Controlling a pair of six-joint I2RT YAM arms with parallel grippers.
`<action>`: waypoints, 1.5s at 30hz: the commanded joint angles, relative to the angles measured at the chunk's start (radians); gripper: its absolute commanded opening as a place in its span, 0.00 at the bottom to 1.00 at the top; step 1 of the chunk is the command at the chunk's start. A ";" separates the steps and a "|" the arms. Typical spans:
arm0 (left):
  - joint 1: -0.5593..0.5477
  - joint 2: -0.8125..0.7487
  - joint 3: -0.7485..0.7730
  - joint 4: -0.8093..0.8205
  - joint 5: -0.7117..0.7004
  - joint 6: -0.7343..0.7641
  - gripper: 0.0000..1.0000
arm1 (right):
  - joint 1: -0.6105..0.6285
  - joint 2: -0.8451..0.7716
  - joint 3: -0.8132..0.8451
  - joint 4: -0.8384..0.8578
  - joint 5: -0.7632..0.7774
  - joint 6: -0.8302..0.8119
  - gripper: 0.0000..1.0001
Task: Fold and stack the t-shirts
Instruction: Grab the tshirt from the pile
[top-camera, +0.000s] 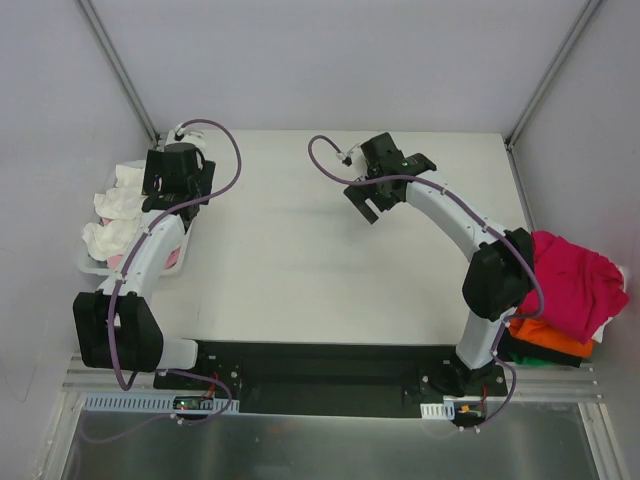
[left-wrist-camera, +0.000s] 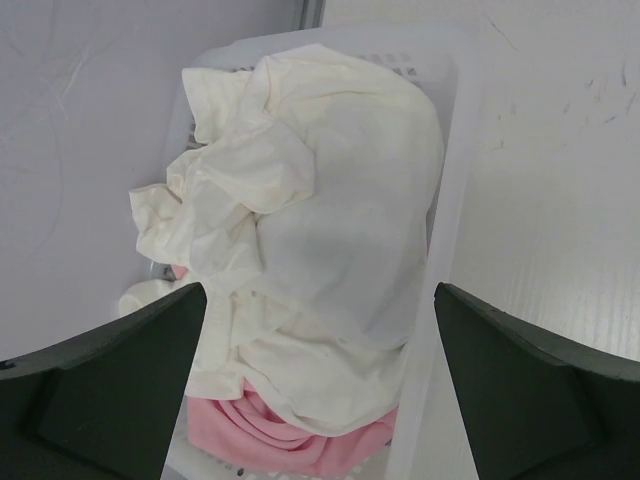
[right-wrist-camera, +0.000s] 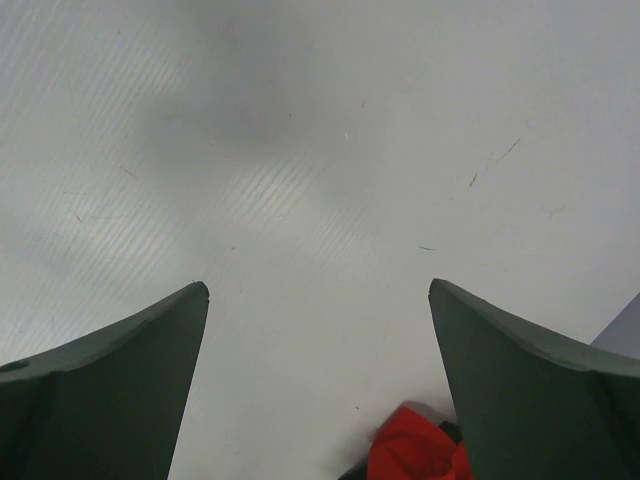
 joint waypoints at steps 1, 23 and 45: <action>0.006 -0.011 0.000 0.004 -0.012 0.008 1.00 | -0.001 -0.006 0.011 -0.012 -0.024 0.016 0.96; 0.215 0.142 0.168 -0.105 0.165 -0.005 0.91 | 0.033 0.020 0.020 -0.024 -0.019 0.021 0.96; 0.253 0.416 0.386 -0.109 0.240 -0.036 0.62 | 0.042 0.012 0.022 -0.047 -0.038 0.017 0.96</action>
